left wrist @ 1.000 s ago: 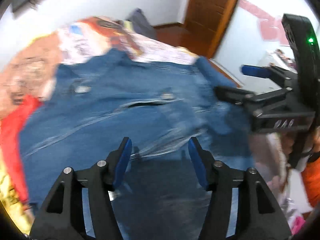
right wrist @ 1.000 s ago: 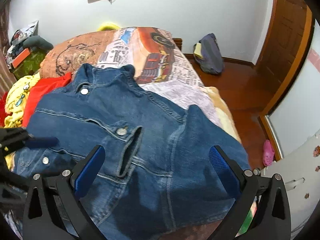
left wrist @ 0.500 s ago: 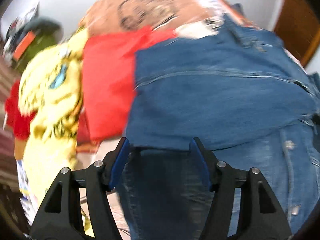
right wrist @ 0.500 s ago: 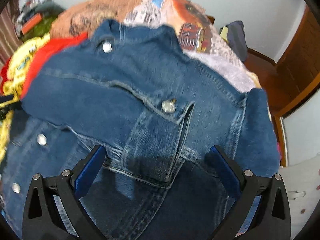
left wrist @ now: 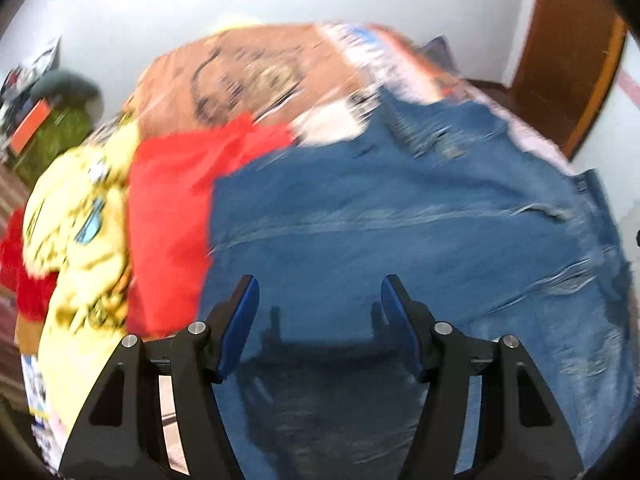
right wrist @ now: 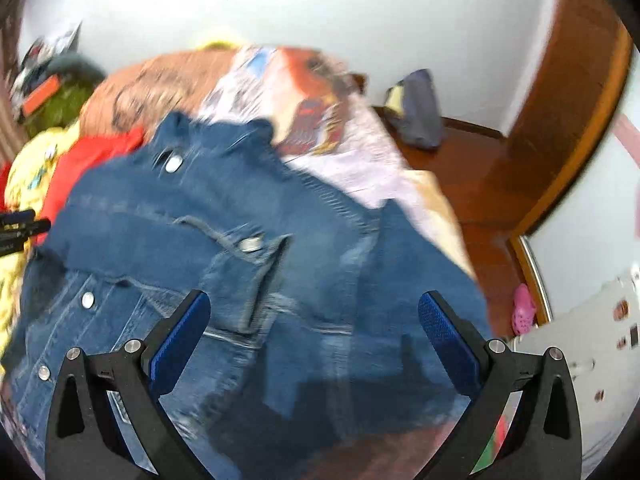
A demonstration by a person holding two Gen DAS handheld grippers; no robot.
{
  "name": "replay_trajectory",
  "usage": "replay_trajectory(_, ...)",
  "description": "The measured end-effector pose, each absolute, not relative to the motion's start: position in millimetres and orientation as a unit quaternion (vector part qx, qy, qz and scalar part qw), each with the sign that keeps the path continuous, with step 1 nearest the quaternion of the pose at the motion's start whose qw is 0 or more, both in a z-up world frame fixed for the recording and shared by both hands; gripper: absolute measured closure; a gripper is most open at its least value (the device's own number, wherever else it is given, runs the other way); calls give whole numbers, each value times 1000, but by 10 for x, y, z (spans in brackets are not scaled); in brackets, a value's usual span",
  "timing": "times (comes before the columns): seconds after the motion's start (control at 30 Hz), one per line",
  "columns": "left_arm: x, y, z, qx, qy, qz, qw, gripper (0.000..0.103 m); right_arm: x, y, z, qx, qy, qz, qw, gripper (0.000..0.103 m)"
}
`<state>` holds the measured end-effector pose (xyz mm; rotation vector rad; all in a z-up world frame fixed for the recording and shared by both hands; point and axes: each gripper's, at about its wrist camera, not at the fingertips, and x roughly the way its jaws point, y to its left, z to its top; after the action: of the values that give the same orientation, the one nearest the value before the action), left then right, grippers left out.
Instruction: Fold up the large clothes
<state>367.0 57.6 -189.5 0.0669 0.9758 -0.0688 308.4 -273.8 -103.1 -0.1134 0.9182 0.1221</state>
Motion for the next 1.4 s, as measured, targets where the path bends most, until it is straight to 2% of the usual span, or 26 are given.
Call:
replay_trajectory(0.23,3771,-207,-1603,38,441,-103,891,39,2894,-3652,-1021,63,445,2,893,0)
replay_trajectory(0.37,3839,-584,-1611,53,441,-129,886,38,2782,-4277,-1282,181,468,-28,865,0)
replay_trajectory(0.6,3783,-1055,-1718,99,446,-155,876,38,2588,-4934,-1830,322,496,-57,804,0)
replay_trajectory(0.83,3806,-1150,-1871,113,460,-154,867,38,2703,-4980,-2188,397,507,-27,764,24)
replay_trajectory(0.93,3803,-1139,-1890,110,462,-151,867,38,2794,-4976,-2269,398,505,-39,765,26)
replay_trajectory(1.0,3807,-1116,-1903,107,464,-146,867,38,2859,-4981,-2295,397,502,-46,767,31)
replay_trajectory(1.1,3823,-1083,-1929,105,467,-141,866,38,2929,-5001,-2313,385,498,-68,774,44)
replay_trajectory(1.27,3805,-1023,-1921,103,465,-134,869,38,3040,-4932,-2210,325,498,-93,798,73)
replay_trajectory(1.33,3787,-991,-1889,98,462,-133,871,38,3064,-4894,-2136,304,495,-95,808,81)
replay_trajectory(1.4,3774,-967,-1857,94,459,-134,873,38,3072,-4830,-2020,277,487,-97,823,84)
